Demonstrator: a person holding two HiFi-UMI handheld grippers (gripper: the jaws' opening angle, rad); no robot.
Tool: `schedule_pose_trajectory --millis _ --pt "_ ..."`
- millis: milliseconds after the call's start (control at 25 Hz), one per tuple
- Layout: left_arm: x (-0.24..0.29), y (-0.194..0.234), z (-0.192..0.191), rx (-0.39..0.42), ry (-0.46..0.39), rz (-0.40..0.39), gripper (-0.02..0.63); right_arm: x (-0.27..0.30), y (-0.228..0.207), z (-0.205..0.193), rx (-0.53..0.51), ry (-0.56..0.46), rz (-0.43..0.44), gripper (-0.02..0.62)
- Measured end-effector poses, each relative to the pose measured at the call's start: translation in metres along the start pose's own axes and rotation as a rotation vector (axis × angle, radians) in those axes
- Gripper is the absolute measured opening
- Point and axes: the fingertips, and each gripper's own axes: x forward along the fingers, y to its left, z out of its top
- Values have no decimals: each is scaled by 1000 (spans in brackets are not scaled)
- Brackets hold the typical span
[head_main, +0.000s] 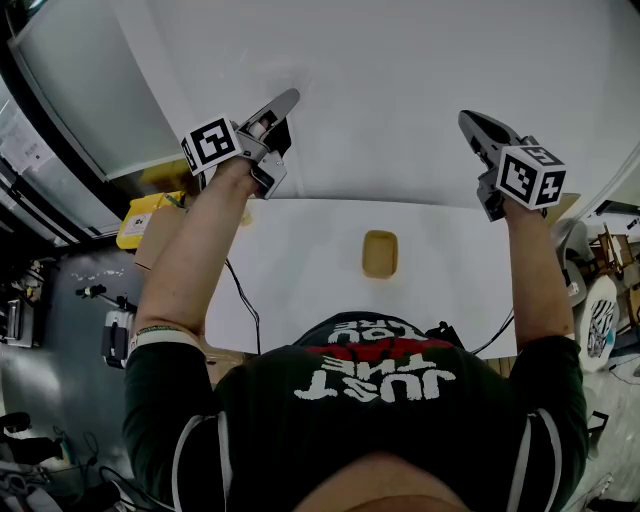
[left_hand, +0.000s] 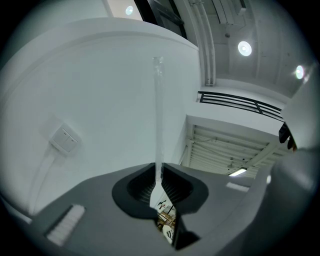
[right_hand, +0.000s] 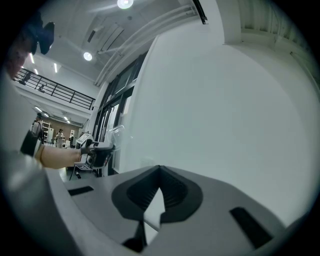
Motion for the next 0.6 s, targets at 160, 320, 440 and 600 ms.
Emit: schedule_pose_trajectory --millis 160,320,440,600 --pt "0 -3 -1 -2 0 -9 38 1 1 -1 7 3 -3 6" --pt "-1 1 -1 7 8 19 38 2 2 -2 -7 14 -4 6" --pt "-1 0 -1 9 8 16 38 2 3 -1 -13 15 -2 6" --pt "0 -1 -1 12 8 14 38 2 4 -1 -12 16 0 6"
